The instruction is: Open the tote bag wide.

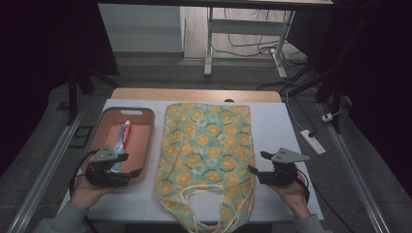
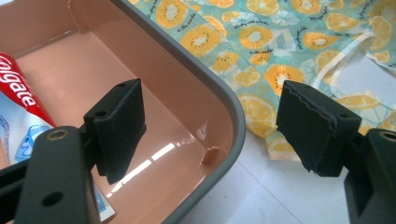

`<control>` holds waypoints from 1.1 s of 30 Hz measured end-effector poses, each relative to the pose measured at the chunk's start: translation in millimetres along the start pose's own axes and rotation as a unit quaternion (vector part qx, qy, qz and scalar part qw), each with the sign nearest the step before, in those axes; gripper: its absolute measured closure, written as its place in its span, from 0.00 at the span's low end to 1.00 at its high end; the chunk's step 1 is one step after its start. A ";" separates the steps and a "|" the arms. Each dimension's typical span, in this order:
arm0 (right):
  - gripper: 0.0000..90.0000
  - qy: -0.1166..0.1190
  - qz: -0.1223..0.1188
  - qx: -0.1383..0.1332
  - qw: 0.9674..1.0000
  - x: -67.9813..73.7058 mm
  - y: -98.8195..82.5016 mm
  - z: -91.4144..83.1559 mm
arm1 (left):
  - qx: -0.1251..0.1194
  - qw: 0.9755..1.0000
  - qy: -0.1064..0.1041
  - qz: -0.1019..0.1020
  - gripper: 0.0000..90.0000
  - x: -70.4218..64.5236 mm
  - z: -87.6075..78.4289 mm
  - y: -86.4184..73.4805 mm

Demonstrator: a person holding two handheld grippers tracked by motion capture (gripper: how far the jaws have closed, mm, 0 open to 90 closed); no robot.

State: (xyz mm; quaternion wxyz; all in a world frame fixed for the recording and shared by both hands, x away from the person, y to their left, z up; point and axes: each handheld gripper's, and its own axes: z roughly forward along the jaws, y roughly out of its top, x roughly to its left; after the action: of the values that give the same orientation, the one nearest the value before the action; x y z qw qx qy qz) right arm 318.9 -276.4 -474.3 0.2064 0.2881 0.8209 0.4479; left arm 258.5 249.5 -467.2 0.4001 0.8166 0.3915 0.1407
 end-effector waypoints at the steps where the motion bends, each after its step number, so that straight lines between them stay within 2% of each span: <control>1: 0.30 0.000 -0.002 0.001 1.000 -1.4 -0.4 -0.1 | 0.000 1.000 0.000 0.000 0.26 0.0 0.0 0.0; 3: 0.30 -0.001 0.002 0.001 1.000 -3.1 -2.0 0.0 | 0.001 1.000 0.008 0.004 0.26 0.6 0.6 2.4; 9: 0.31 -0.005 0.000 0.008 1.000 -2.0 -1.1 0.4 | 0.003 1.000 0.005 0.010 0.26 -1.3 -0.6 0.9; 17: 0.30 0.003 -0.027 0.027 0.999 12.7 8.0 0.1 | 0.003 1.000 0.003 0.012 0.26 -2.9 -2.2 -0.6; 23: 0.30 0.033 -0.034 0.040 0.998 22.3 14.4 8.4 | 0.005 1.000 0.001 0.013 0.26 -3.1 -1.2 0.6; 28: 0.30 0.062 -0.050 0.070 0.994 35.7 20.0 23.2 | 0.012 1.000 -0.001 0.017 0.26 -4.1 2.2 1.6; 33: 0.30 0.089 -0.072 0.106 0.988 53.2 25.8 38.2 | 0.013 1.000 0.000 0.020 0.26 -5.7 3.1 1.9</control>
State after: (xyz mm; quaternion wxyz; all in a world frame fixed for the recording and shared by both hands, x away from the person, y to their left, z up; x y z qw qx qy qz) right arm 309.3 -206.7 -476.2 0.1326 0.2077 0.8972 0.3666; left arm 257.5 242.8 -467.2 0.3866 0.8296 0.3765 0.1434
